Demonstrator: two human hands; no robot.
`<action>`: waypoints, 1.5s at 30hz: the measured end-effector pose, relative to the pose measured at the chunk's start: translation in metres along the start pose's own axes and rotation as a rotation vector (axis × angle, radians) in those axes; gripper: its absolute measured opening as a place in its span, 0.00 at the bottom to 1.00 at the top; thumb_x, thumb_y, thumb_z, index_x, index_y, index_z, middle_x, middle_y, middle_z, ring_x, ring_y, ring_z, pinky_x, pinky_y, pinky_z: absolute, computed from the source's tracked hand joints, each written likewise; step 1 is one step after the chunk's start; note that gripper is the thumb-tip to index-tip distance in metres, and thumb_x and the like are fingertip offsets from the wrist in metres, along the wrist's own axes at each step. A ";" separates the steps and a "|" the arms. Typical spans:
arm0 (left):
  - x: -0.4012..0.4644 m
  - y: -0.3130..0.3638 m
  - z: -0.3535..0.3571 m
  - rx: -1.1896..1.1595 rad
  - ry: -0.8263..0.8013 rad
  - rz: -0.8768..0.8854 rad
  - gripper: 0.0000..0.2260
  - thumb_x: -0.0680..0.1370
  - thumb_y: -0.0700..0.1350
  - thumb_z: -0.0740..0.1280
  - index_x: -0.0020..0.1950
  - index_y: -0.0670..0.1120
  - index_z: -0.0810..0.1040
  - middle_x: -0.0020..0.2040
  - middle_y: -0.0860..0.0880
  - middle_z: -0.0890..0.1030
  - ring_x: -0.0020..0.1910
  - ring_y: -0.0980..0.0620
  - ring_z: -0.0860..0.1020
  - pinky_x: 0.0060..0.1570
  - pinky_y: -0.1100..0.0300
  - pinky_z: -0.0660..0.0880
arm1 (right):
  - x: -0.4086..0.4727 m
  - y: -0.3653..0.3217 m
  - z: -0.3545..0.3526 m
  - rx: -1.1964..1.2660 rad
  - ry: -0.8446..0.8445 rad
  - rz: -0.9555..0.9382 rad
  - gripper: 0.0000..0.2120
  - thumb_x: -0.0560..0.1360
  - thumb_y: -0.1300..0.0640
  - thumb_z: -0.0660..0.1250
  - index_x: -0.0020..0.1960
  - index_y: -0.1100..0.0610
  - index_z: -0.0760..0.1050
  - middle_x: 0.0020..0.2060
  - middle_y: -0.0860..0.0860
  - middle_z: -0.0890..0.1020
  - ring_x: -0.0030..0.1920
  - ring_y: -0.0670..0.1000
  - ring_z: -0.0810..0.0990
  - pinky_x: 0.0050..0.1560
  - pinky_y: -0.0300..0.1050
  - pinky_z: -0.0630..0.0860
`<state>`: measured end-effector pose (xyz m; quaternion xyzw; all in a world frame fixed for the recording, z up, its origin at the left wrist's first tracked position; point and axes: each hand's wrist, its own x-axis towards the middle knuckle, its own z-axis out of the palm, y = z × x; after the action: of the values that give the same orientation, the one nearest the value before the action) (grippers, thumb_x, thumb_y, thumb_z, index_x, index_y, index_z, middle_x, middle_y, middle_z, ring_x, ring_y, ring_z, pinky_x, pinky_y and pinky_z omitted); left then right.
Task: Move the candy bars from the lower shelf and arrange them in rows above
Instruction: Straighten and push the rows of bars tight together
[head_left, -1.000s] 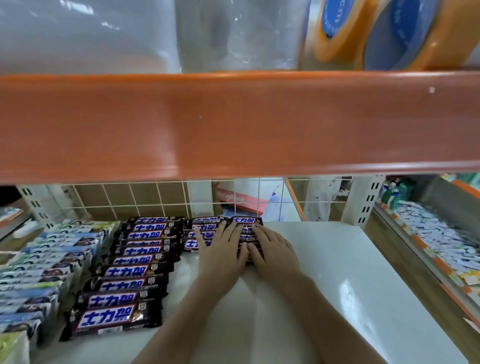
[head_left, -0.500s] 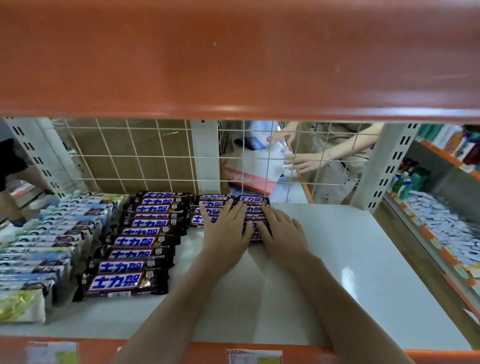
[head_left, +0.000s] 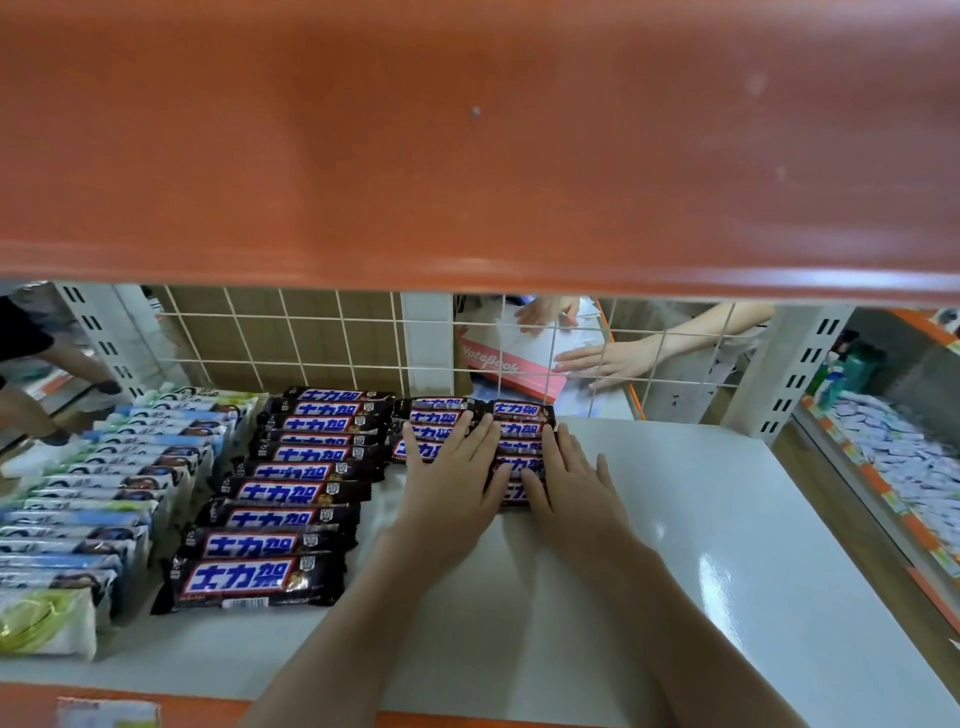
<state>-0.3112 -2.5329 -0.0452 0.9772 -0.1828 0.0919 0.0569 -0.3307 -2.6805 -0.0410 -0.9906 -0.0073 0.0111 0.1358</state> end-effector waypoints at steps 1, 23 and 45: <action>0.001 0.000 0.000 0.008 -0.003 0.004 0.36 0.71 0.59 0.27 0.77 0.51 0.48 0.77 0.56 0.49 0.75 0.58 0.41 0.68 0.33 0.37 | 0.000 0.000 0.000 -0.005 -0.001 -0.001 0.29 0.82 0.46 0.45 0.77 0.56 0.40 0.77 0.53 0.45 0.77 0.49 0.44 0.74 0.52 0.41; -0.002 -0.011 -0.007 -0.032 -0.147 0.176 0.33 0.73 0.69 0.43 0.76 0.57 0.42 0.75 0.62 0.42 0.71 0.63 0.34 0.67 0.36 0.31 | -0.010 0.015 -0.012 -0.008 -0.142 -0.040 0.31 0.81 0.44 0.47 0.76 0.54 0.35 0.76 0.48 0.38 0.76 0.49 0.39 0.73 0.58 0.39; -0.005 -0.015 -0.007 -0.047 -0.023 0.025 0.50 0.61 0.79 0.44 0.74 0.50 0.55 0.76 0.54 0.52 0.75 0.55 0.44 0.69 0.38 0.36 | -0.011 0.023 -0.011 0.111 0.079 -0.026 0.33 0.69 0.29 0.58 0.67 0.49 0.64 0.66 0.45 0.67 0.68 0.46 0.65 0.73 0.59 0.48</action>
<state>-0.3110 -2.5162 -0.0400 0.9742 -0.1979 0.0770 0.0766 -0.3413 -2.7062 -0.0363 -0.9810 -0.0142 -0.0295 0.1910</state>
